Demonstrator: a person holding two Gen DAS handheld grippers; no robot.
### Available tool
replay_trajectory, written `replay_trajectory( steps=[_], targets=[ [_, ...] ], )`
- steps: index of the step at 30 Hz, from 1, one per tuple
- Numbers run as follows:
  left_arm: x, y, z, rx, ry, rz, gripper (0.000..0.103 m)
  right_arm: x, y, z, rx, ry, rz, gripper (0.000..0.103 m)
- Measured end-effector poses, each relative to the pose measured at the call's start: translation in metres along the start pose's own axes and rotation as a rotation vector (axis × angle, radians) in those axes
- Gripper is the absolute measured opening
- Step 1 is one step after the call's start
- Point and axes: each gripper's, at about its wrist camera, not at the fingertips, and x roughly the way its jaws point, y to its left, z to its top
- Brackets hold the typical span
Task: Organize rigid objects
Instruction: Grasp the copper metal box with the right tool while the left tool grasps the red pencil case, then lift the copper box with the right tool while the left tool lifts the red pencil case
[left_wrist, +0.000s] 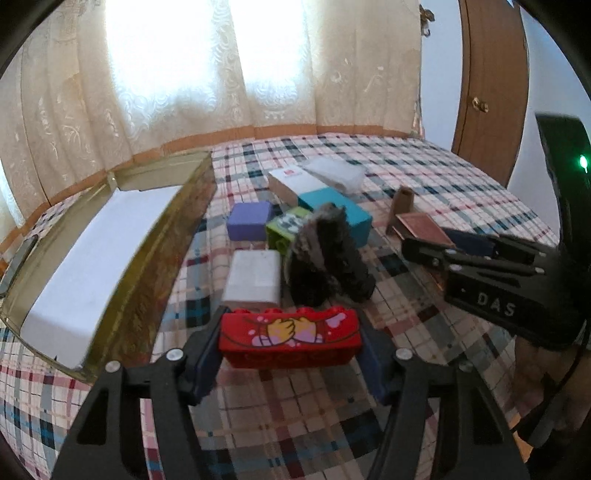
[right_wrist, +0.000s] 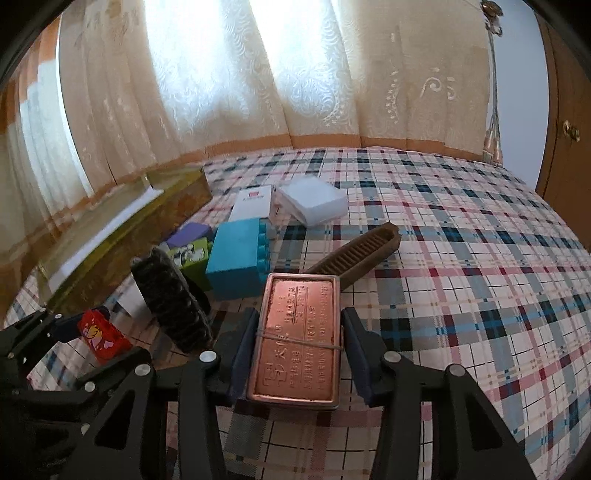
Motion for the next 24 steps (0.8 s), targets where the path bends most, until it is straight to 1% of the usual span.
replay_trajectory(
  steps=[6, 8, 9, 11, 14, 17, 22, 24],
  targets=[
    [0.001, 0.012, 0.010, -0.028, -0.035, 0.015, 0.064, -0.006, -0.006, 0.005, 0.042, -0.050, 0.072, 0.048],
    [0.001, 0.013, 0.012, -0.032, -0.046, 0.019, 0.064, -0.007, -0.008, 0.008, 0.048, -0.080, 0.078, 0.048],
    [0.000, 0.013, 0.013, -0.032, -0.058, 0.023, 0.064, -0.007, -0.008, 0.009, 0.050, -0.086, 0.075, 0.048],
    [0.000, 0.015, 0.015, -0.035, -0.079, 0.044, 0.064, -0.006, -0.009, 0.010, 0.068, -0.084, 0.104, 0.048],
    [-0.004, 0.018, 0.018, -0.047, -0.117, 0.055, 0.064, -0.009, -0.008, 0.011, 0.064, -0.100, 0.115, 0.048],
    [-0.007, 0.019, 0.020, -0.038, -0.157, 0.091, 0.064, -0.014, -0.008, 0.014, 0.066, -0.126, 0.125, 0.048],
    [-0.010, 0.027, 0.023, -0.062, -0.174, 0.076, 0.064, -0.024, -0.004, 0.025, 0.044, -0.196, 0.108, 0.048],
    [-0.014, 0.028, 0.023, -0.059, -0.204, 0.095, 0.064, -0.024, -0.003, 0.027, 0.046, -0.208, 0.107, 0.048]
  ],
)
